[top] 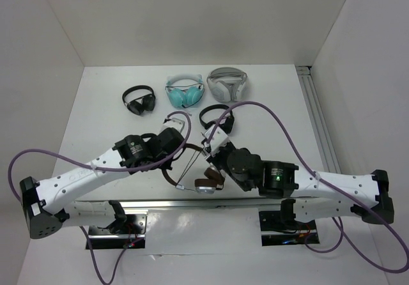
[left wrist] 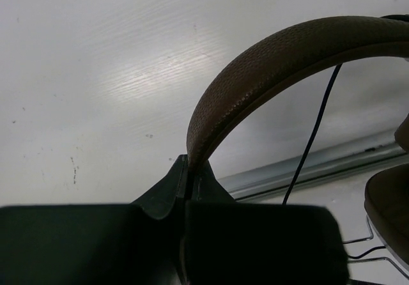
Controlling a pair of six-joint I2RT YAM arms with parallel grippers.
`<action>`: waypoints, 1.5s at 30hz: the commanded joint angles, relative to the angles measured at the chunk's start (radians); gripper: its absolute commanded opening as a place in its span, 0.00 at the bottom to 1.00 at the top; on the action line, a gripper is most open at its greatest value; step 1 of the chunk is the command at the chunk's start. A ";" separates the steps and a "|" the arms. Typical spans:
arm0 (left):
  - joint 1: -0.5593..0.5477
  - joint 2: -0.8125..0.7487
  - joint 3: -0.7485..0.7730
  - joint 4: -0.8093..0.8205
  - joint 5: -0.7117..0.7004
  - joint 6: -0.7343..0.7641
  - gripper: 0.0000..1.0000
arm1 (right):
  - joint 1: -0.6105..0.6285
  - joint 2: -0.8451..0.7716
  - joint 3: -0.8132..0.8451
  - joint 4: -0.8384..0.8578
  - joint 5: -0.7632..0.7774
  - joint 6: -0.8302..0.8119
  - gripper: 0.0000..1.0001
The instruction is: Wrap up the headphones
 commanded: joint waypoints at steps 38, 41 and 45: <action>-0.111 -0.155 0.385 -0.095 0.107 0.100 0.00 | -0.658 0.161 -0.182 0.588 -1.098 0.230 0.30; -0.111 -0.133 0.433 -0.121 0.071 0.072 0.00 | -0.658 0.250 -0.194 0.693 -1.152 0.274 0.32; -0.111 -0.115 0.482 -0.142 0.071 0.061 0.00 | -0.658 0.351 -0.217 0.824 -1.151 0.317 0.33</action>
